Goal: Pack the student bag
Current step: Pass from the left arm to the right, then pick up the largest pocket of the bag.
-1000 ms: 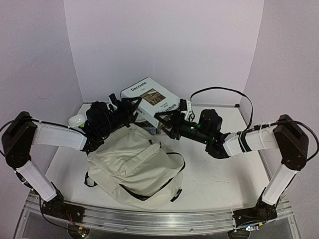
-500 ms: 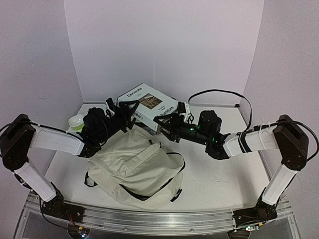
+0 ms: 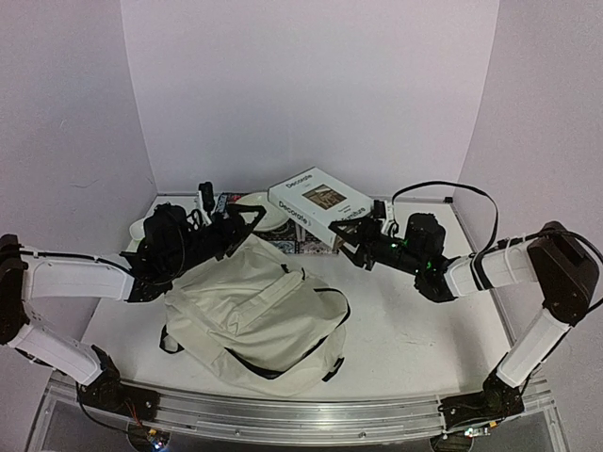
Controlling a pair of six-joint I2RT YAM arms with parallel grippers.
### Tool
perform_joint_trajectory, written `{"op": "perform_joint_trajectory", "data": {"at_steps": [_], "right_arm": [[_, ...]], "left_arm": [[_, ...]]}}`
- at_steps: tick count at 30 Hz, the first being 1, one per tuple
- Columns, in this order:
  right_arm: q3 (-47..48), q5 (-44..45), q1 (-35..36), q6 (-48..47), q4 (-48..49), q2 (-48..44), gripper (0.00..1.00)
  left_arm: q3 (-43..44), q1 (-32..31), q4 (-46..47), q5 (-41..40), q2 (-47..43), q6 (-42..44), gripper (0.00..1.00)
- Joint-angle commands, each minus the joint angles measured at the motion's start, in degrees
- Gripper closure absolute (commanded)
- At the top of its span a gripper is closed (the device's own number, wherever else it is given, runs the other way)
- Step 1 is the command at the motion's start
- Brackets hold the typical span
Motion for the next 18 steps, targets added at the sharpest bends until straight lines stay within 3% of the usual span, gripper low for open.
{"op": "perform_joint_trajectory", "data": {"at_steps": [1, 9, 18], "right_arm": [[-1.7, -1.16, -2.2, -0.49, 14.02, -4.42, 0.56], [-4.61, -1.89, -3.76, -0.66, 13.59, -5.79, 0.55], [-6.77, -2.2, -4.7, -1.26, 12.17, -7.53, 0.55]], "left_arm": [[4.25, -3.45, -15.16, 0.41, -2.94, 13.11, 0.17], [14.64, -13.55, -38.59, -8.48, 0.09, 24.34, 0.17], [24.53, -24.75, -52.08, -14.66, 9.72, 27.71, 0.18]]}}
